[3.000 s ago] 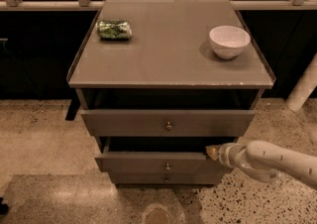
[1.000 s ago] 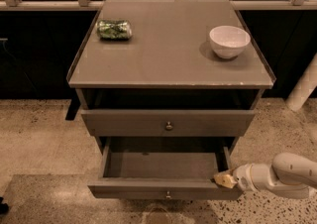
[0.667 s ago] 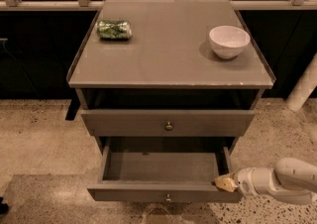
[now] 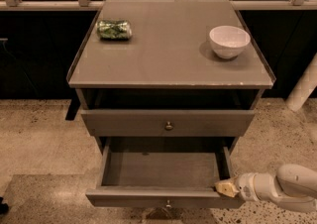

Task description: Open middle drawer

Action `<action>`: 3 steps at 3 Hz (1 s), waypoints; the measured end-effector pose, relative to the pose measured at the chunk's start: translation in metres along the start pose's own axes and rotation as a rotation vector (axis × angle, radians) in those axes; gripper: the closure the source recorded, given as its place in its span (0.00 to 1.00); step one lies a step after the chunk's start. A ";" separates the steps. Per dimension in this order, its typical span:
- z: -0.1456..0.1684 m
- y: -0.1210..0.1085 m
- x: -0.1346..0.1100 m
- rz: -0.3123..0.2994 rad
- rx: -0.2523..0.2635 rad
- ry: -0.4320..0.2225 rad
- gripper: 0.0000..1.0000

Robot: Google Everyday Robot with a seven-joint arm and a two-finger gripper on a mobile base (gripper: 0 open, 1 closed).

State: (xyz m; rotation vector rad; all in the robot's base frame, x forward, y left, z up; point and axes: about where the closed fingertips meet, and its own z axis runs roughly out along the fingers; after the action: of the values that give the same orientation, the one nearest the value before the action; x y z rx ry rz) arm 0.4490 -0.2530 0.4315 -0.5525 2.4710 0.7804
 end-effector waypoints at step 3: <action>-0.114 0.039 -0.103 -0.244 0.286 -0.217 0.94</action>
Offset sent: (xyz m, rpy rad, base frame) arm 0.0315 -0.0294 0.2279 -0.3007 -0.5411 -0.1077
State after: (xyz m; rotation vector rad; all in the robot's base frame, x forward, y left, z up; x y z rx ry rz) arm 0.4746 -0.2707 0.5872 -0.6117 2.2104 0.3621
